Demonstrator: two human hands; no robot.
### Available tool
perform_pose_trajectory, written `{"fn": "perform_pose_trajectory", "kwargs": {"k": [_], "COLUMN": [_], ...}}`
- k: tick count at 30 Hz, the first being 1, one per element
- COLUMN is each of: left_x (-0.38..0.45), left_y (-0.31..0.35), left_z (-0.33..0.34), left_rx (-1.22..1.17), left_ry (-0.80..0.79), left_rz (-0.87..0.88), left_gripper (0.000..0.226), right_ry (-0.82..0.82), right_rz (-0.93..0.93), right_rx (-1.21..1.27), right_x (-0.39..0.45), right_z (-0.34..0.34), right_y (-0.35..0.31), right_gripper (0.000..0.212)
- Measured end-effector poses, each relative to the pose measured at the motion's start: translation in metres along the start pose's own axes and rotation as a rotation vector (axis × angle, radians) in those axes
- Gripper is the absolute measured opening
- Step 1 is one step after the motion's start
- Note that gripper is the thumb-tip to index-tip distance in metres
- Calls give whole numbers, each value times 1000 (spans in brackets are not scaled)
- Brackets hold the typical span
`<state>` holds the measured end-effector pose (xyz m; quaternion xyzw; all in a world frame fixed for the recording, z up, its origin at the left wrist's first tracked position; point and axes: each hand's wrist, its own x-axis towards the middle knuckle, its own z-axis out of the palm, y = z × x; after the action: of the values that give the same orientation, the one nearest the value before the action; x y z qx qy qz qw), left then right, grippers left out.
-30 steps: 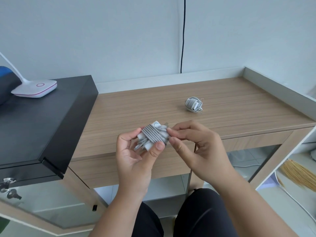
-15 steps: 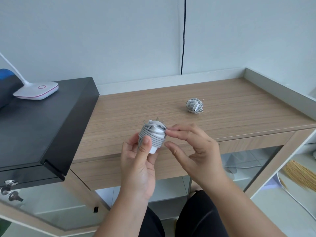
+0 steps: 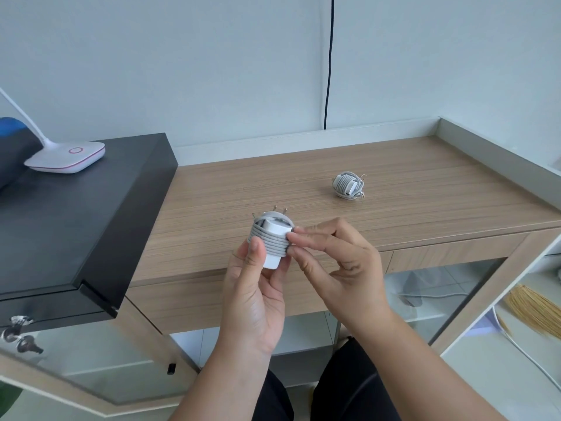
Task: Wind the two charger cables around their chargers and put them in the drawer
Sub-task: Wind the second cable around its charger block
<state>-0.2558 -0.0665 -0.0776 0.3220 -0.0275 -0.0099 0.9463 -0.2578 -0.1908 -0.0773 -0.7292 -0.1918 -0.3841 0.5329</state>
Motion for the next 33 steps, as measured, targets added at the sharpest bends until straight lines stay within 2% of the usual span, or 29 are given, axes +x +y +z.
{"fn": "perform_pose_trajectory", "kwargs": {"k": [6, 12, 21, 25, 28, 33], "left_x": [-1, -1, -3, -4, -4, 3], "left_y": [0, 1, -3, -5, -9, -8], "left_z": [1, 1, 9, 7, 0, -11], "left_rx": [-27, -16, -128, -76, -22, 8], "left_ry": [21, -9, 16, 35, 38, -5], "left_rz": [-8, -77, -159, -193, -225, -146], "left_gripper": [98, 78, 65, 58, 65, 72], "right_ry": [4, -40, -6, -22, -6, 7], "right_rz": [19, -33, -173, -228, -185, -1], "right_rx": [-22, -36, -101, -125, -91, 8], "right_x": [1, 2, 11, 8, 3, 0], "right_z": [0, -1, 3, 6, 7, 3], "right_y": [-3, -3, 6, 11, 13, 15], "right_gripper": [25, 41, 25, 22, 26, 51]}}
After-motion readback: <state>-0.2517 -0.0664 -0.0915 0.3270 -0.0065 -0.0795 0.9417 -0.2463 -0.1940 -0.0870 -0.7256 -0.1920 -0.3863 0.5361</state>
